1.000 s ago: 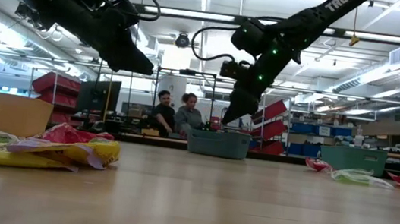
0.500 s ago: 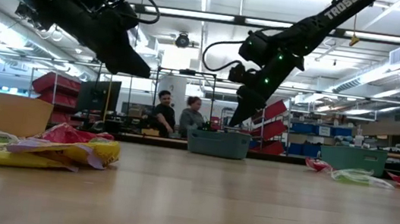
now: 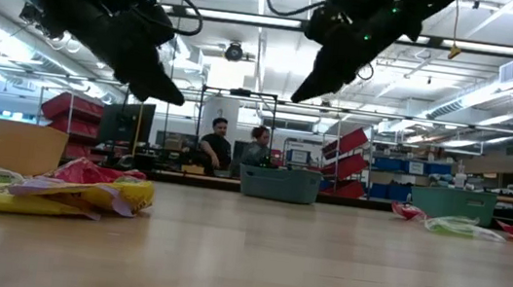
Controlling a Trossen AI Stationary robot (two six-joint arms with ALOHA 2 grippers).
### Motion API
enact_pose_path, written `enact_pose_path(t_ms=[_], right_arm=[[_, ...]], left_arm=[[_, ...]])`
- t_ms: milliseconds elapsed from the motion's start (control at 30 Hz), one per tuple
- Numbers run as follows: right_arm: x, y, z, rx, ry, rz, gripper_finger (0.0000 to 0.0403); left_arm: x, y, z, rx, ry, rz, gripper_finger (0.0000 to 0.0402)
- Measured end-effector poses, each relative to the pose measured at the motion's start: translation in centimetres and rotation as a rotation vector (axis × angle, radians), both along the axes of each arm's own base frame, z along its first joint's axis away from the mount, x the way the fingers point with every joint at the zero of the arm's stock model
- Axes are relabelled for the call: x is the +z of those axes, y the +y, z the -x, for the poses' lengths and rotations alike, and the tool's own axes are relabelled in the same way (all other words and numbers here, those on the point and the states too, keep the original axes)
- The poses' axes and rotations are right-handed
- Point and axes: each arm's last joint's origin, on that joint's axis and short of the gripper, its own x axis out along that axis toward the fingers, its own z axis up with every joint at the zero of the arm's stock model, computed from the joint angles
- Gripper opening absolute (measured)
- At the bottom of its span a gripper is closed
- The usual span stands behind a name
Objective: Sort candy
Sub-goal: Put the yellow candy into the blue bin
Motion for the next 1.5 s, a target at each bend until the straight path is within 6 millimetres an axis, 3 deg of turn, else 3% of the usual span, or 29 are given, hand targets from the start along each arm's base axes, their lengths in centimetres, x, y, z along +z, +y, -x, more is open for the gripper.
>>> enact_pose_path(t_ms=[233, 567, 767, 933, 1167, 1333, 1500], right_arm=[[-2.8, 5.4, 1.6, -0.044, 0.128, -0.087, 0.0007], [-3.8, 9.3, 5.9, -0.376, 0.43, -0.216, 0.0081], [-4.9, 10.1, 8.1, -0.571, 0.68, -0.152, 0.0131], [-6.2, 10.4, 8.5, -0.628, 0.823, -0.115, 0.0155], [-9.6, 10.1, 10.0, -0.649, 0.986, -0.136, 0.0173], [-11.2, 10.0, 11.8, -0.678, 1.059, -0.138, 0.0174], [-12.3, 10.1, 12.1, -0.663, 1.041, -0.188, 0.0174]], left_arm=[[-0.5, -1.7, -0.2, -0.044, 0.068, -0.008, 0.0014], [-0.6, -3.0, -0.5, -0.051, 0.078, -0.019, 0.0005], [-0.6, -3.0, -0.5, -0.051, 0.078, -0.021, 0.0005], [-0.6, -3.0, -0.5, -0.055, 0.081, -0.027, 0.0005], [-0.7, -3.0, -0.4, -0.065, 0.093, -0.04, 0.0005], [-0.7, -3.0, -0.4, -0.067, 0.097, -0.042, 0.0005], [-0.7, -3.0, -0.4, -0.067, 0.097, -0.041, 0.0005]])
